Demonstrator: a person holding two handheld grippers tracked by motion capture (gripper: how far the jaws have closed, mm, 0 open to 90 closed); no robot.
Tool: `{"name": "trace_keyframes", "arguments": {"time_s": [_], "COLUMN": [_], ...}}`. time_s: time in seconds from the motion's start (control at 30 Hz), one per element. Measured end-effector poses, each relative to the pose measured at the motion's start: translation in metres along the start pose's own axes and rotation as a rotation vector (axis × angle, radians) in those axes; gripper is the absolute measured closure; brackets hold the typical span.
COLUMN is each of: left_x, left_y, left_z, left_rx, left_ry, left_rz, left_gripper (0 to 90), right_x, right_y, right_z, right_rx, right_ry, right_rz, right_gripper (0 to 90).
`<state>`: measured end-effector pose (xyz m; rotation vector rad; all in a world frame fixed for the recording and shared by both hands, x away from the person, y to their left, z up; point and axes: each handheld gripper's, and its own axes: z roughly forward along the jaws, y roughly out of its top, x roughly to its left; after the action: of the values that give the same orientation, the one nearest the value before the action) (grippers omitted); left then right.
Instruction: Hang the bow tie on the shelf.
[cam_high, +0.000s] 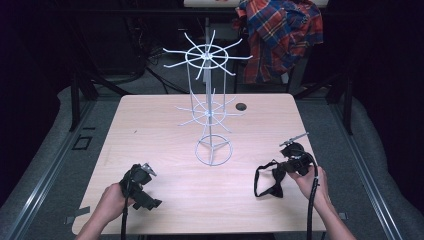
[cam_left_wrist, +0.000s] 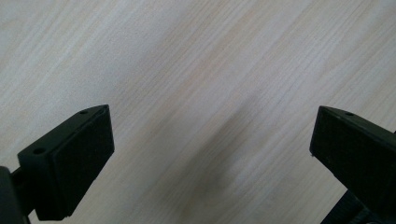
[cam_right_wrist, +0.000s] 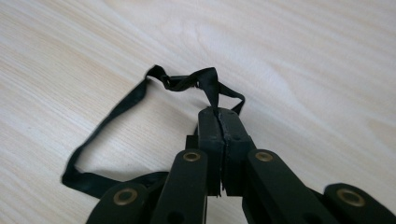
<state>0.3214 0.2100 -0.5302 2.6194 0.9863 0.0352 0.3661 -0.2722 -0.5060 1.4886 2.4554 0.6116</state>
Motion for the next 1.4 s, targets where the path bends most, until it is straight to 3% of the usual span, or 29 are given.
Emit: {"name": "trace_keyframes", "arguments": {"time_s": [0.07,0.23,0.7,1.07,1.4], "left_x": [0.000,0.000,0.000,0.000,0.001], "left_y": [0.000,0.000,0.000,-0.001,-0.005], "left_z": [0.000,0.000,0.000,-0.001,-0.003], "left_rx": [0.001,-0.002,0.000,0.005,-0.005], "left_ry": [0.003,0.000,0.003,0.006,0.004], "left_rz": [0.000,0.000,-0.001,-0.006,-0.009], "left_gripper": [0.0,0.0,0.0,0.0,0.0], "right_x": [0.005,0.010,0.022,0.038,0.044], "right_y": [0.001,0.003,0.010,0.017,0.029], "right_z": [-0.008,-0.017,-0.041,-0.061,-0.063], "right_rx": [-0.043,-0.085,-0.186,-0.260,-0.287], "right_ry": [-0.032,0.001,-0.039,-0.045,-0.037], "right_rz": [-0.042,-0.061,-0.150,-0.193,-0.203], "right_gripper": [89.0,89.0,89.1,89.2,89.3]}}
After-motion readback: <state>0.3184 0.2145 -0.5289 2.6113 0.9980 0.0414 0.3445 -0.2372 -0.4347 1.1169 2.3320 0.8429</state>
